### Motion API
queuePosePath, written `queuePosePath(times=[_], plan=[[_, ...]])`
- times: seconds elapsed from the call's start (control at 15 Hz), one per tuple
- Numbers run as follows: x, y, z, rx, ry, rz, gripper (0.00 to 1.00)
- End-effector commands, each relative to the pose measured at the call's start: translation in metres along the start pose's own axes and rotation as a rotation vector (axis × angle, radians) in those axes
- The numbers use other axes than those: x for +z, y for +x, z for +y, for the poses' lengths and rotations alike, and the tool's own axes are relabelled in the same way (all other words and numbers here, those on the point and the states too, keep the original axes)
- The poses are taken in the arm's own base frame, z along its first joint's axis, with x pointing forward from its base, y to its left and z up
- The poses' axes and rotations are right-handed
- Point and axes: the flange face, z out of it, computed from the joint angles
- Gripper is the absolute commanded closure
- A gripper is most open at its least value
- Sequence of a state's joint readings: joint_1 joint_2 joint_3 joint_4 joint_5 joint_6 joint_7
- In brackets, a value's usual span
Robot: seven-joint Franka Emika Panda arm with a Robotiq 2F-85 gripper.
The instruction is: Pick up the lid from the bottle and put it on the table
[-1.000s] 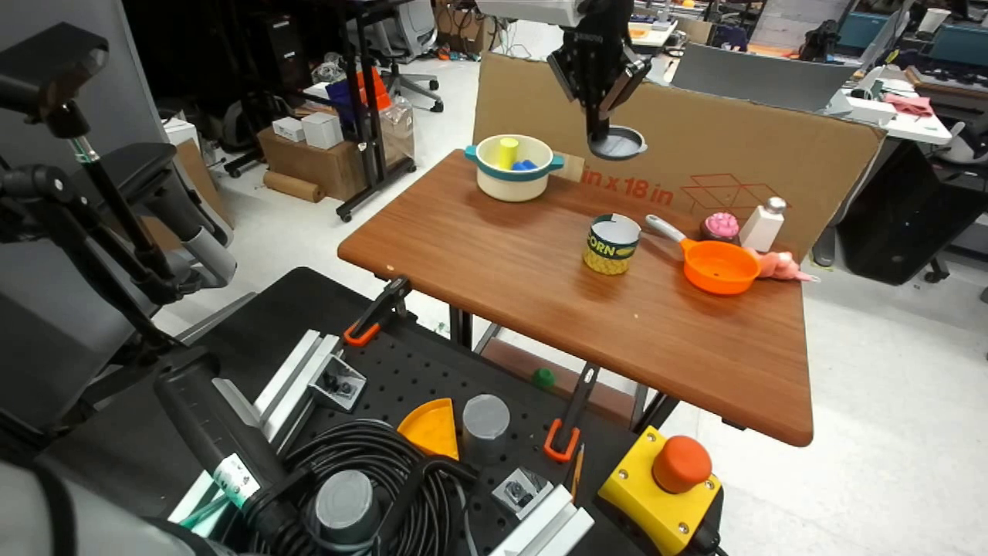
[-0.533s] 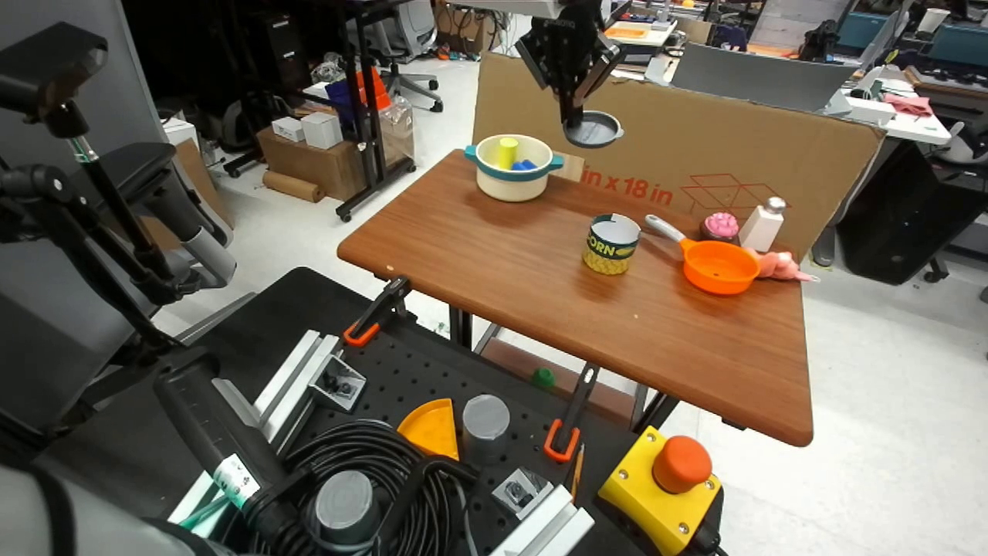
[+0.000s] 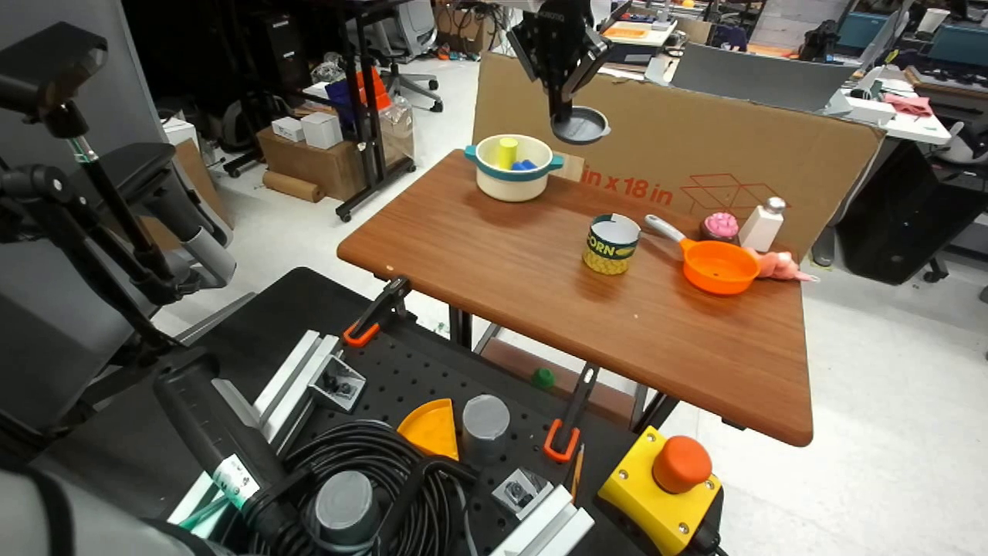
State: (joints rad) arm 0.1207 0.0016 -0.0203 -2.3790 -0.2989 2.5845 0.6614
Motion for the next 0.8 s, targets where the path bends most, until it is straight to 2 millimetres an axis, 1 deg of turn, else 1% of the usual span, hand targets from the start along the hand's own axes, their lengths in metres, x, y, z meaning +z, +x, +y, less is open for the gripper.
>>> queuePosePath(times=[0.0, 0.13, 0.33, 0.53, 0.73], plan=[[-0.016, 0.008, 0.016, 0.063, 0.025, 0.006, 0.99], [-0.016, 0.003, 0.021, 0.05, 0.01, 0.015, 0.99], [-0.016, -0.018, 0.025, -0.009, -0.014, 0.016, 0.99], [-0.005, -0.035, 0.028, -0.045, -0.088, -0.003, 0.99], [0.001, -0.054, 0.028, -0.094, -0.113, -0.031, 0.99]])
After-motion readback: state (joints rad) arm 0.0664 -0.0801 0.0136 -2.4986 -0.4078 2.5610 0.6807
